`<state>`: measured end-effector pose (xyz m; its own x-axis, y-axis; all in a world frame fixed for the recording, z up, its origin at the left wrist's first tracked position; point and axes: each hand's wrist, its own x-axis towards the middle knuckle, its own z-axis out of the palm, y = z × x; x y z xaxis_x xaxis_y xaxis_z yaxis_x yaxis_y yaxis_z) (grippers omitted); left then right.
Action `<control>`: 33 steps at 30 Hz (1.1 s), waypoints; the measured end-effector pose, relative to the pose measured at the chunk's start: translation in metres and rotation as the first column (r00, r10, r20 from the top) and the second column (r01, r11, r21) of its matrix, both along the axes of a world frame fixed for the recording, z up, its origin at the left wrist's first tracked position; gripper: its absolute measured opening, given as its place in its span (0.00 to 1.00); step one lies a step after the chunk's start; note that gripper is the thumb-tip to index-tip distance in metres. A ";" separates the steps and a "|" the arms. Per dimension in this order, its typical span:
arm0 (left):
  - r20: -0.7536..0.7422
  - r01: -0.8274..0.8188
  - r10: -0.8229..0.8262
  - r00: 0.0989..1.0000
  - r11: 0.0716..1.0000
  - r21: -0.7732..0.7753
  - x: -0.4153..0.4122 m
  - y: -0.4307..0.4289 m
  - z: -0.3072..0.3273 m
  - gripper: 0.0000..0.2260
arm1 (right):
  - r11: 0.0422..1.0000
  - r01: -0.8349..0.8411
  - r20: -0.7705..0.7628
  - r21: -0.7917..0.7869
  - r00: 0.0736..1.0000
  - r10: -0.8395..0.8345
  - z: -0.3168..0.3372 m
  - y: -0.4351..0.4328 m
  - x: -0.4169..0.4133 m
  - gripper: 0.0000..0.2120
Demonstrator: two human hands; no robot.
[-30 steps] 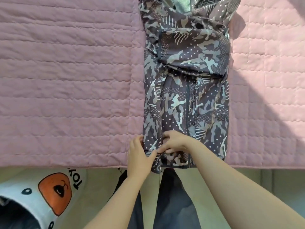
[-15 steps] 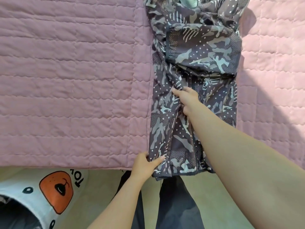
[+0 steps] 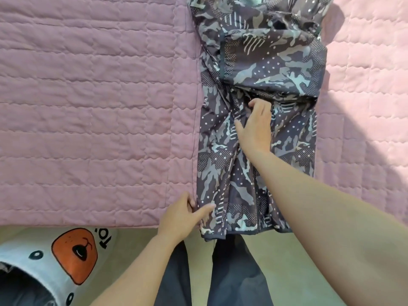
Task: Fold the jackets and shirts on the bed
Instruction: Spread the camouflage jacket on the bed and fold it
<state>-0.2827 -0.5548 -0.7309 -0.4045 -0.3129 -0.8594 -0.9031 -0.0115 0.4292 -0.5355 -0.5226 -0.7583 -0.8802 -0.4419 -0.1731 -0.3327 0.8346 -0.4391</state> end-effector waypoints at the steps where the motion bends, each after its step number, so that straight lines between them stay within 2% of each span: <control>1: -0.035 -0.029 0.027 0.999 0.997 -0.068 -0.002 -0.003 -0.001 0.25 | 0.995 -0.097 -0.026 0.007 0.995 0.097 -0.002 0.009 0.009 0.24; 3: -0.079 -0.054 0.043 0.996 0.988 -0.144 -0.010 -0.010 -0.004 0.18 | 0.969 -0.246 0.056 0.017 0.968 0.244 -0.001 0.025 0.032 0.30; 5: -0.104 -0.051 0.036 0.994 0.988 -0.149 -0.022 -0.016 -0.010 0.13 | 0.934 -0.356 0.183 0.033 0.921 0.345 0.004 0.041 0.057 0.36; 7: -0.120 0.001 -0.023 0.993 0.983 -0.183 -0.031 -0.020 -0.014 0.11 | 0.865 -0.487 0.181 0.123 0.868 0.463 0.004 0.063 0.081 0.38; 9: -0.157 0.074 -0.128 0.979 0.948 -0.310 -0.035 -0.020 -0.014 0.14 | 0.783 -0.569 0.172 0.251 0.822 0.543 0.001 0.092 0.101 0.41; 11: -0.172 0.227 -0.368 0.914 0.814 -0.535 -0.037 -0.016 -0.012 0.27 | 0.736 -0.585 0.192 0.340 0.810 0.555 -0.004 0.118 0.116 0.43; 12: -0.160 0.335 -0.523 0.837 0.721 -0.607 -0.038 -0.015 -0.012 0.33 | 0.723 -0.589 0.196 0.362 0.806 0.559 -0.005 0.127 0.121 0.43; 14: -0.110 0.557 -0.807 0.580 0.492 -0.669 -0.037 -0.011 -0.015 0.43 | 0.717 -0.598 0.177 0.359 0.798 0.577 -0.003 0.135 0.126 0.42; 16: -0.029 0.695 -0.936 0.352 0.282 -0.661 -0.029 -0.008 -0.024 0.48 | 0.696 -0.636 0.161 0.333 0.766 0.623 0.000 0.138 0.121 0.39; 18: 0.030 0.774 -0.967 0.254 0.185 -0.606 -0.018 -0.007 -0.033 0.50 | 0.582 -0.755 0.180 0.302 0.645 0.743 -0.003 0.150 0.110 0.33; 20: 0.032 0.835 -0.977 0.211 0.163 -0.526 -0.012 -0.010 -0.039 0.49 | 0.401 -0.876 0.243 0.268 0.464 0.852 -0.007 0.165 0.093 0.32; 23: -0.025 0.861 -0.984 0.179 0.169 -0.480 -0.015 -0.019 -0.041 0.50 | 0.272 -0.936 0.261 0.223 0.327 0.908 -0.001 0.173 0.067 0.29; 24: -0.047 0.856 -0.984 0.171 0.172 -0.488 -0.016 -0.022 -0.040 0.52 | 0.277 -0.933 0.231 0.228 0.328 0.916 0.005 0.173 0.060 0.27; 26: -0.065 0.843 -0.984 0.164 0.175 -0.509 -0.019 -0.027 -0.032 0.51 | 0.400 -0.874 0.135 0.275 0.447 0.884 0.018 0.179 0.041 0.25; 28: -0.090 0.815 -0.977 0.194 0.211 -0.540 -0.020 -0.034 -0.023 0.43 | 0.559 -0.759 0.061 0.332 0.609 0.791 0.026 0.194 0.018 0.30; 29: -0.100 0.789 -0.972 0.211 0.230 -0.569 -0.020 -0.038 -0.019 0.40 | 0.596 -0.717 0.038 0.360 0.650 0.759 0.029 0.203 0.006 0.35; 31: -0.066 0.754 -0.971 0.232 0.222 -0.618 -0.019 -0.047 -0.016 0.43 | 0.560 -0.707 0.042 0.432 0.635 0.771 0.031 0.223 -0.013 0.45; 33: 0.009 0.707 -0.959 0.283 0.202 -0.678 -0.020 -0.053 -0.021 0.51 | 0.459 -0.741 0.075 0.490 0.561 0.825 0.029 0.242 -0.027 0.50</control>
<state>-0.3023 -0.6076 -0.7517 -0.8928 0.1544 -0.4232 0.0147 0.9489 0.3152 -0.5625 -0.2807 -0.7293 -0.2299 -0.8714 -0.4333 -0.9673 0.2538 0.0027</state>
